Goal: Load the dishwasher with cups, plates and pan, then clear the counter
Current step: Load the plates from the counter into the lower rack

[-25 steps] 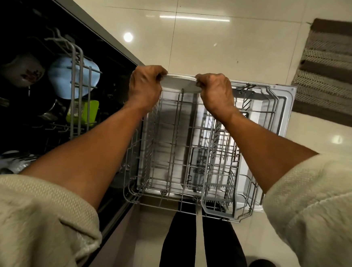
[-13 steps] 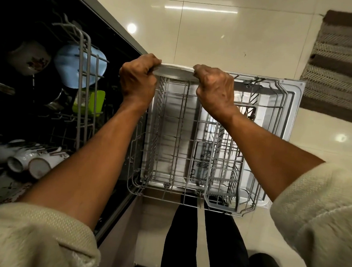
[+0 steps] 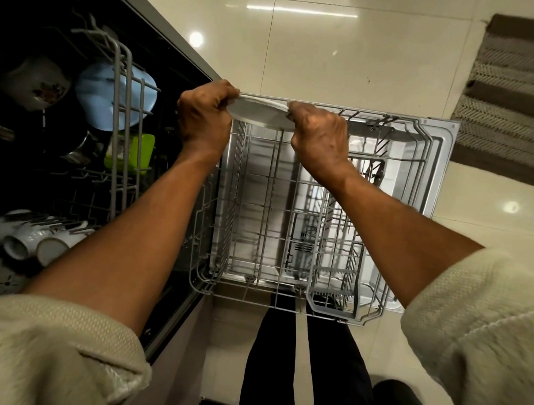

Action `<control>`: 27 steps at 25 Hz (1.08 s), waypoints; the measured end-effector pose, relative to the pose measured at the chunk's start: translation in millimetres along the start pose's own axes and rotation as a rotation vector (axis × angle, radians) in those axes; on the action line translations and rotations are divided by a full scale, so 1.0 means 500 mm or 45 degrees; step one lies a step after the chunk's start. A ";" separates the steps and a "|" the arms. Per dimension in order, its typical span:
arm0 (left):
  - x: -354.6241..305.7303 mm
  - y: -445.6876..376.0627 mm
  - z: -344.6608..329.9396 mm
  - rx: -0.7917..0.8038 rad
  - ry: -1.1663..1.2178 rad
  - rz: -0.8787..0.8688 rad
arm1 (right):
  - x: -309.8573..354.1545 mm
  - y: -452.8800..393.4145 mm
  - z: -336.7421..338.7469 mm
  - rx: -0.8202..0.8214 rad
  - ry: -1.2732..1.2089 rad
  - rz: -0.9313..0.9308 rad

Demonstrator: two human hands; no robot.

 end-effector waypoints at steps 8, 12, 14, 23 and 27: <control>0.036 0.020 -0.043 0.182 -0.078 0.171 | -0.031 0.003 -0.056 0.285 -0.049 -0.144; 0.041 0.026 -0.047 0.245 -0.147 0.239 | -0.036 -0.003 -0.075 0.330 -0.199 -0.204; 0.038 0.030 -0.052 0.268 -0.146 0.202 | -0.034 0.004 -0.070 0.294 -0.231 -0.218; 0.018 0.062 -0.073 0.466 -0.174 0.320 | -0.018 0.030 -0.067 0.501 -0.073 -0.195; 0.009 0.071 -0.070 0.615 -0.211 0.333 | -0.009 0.034 -0.059 0.539 -0.077 -0.199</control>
Point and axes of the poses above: each hand's wrist, its own y-axis away from the middle knuckle, its own z-axis out of the back of the hand, x = y × z, the point moved 4 cm from there along -y, towards the middle knuckle, and after that the axes turned 1 degree about -y, right-handed, at the moved point
